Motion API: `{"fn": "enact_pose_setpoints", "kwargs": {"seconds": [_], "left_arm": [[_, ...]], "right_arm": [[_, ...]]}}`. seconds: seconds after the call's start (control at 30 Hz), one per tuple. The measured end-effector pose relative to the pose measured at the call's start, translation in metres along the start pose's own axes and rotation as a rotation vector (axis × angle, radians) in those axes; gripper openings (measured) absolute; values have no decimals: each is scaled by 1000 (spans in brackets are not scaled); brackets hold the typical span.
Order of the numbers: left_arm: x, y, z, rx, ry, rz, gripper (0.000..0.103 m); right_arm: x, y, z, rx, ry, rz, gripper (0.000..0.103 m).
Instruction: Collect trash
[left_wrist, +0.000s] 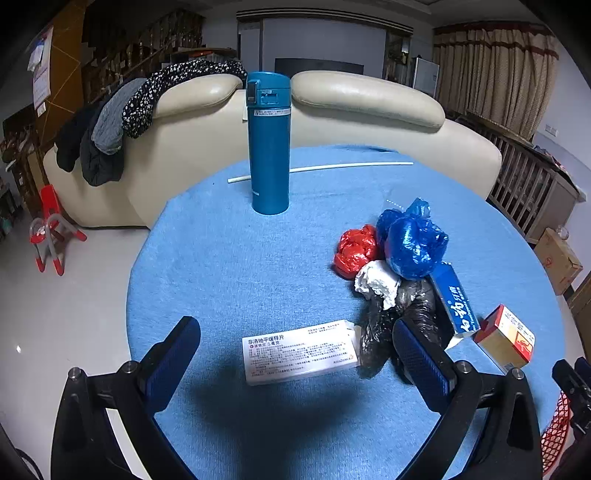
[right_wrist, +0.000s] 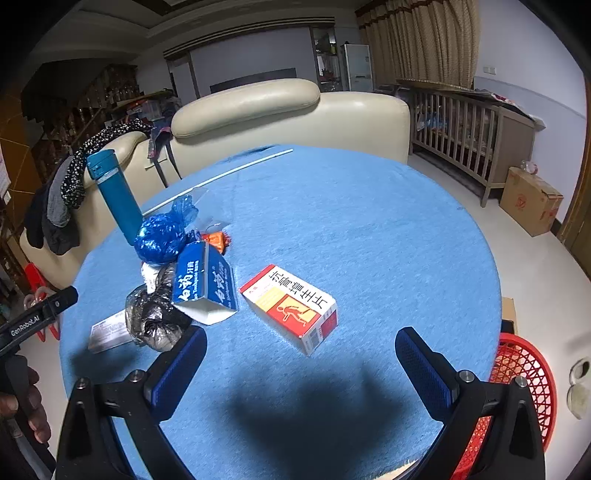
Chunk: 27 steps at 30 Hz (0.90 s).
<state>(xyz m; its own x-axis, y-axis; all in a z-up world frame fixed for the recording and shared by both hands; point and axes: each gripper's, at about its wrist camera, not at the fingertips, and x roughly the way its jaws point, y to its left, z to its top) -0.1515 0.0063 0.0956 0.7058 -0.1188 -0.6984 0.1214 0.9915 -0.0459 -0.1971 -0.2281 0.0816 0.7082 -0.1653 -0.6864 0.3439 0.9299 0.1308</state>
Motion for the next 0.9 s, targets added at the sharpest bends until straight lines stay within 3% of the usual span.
{"fn": "enact_pose_setpoints", "kwargs": {"seconds": [0.9], "left_arm": [[-5, -6, -4, 9, 8, -9, 103]], "right_arm": [[-7, -3, -4, -7, -19, 26, 103]]}}
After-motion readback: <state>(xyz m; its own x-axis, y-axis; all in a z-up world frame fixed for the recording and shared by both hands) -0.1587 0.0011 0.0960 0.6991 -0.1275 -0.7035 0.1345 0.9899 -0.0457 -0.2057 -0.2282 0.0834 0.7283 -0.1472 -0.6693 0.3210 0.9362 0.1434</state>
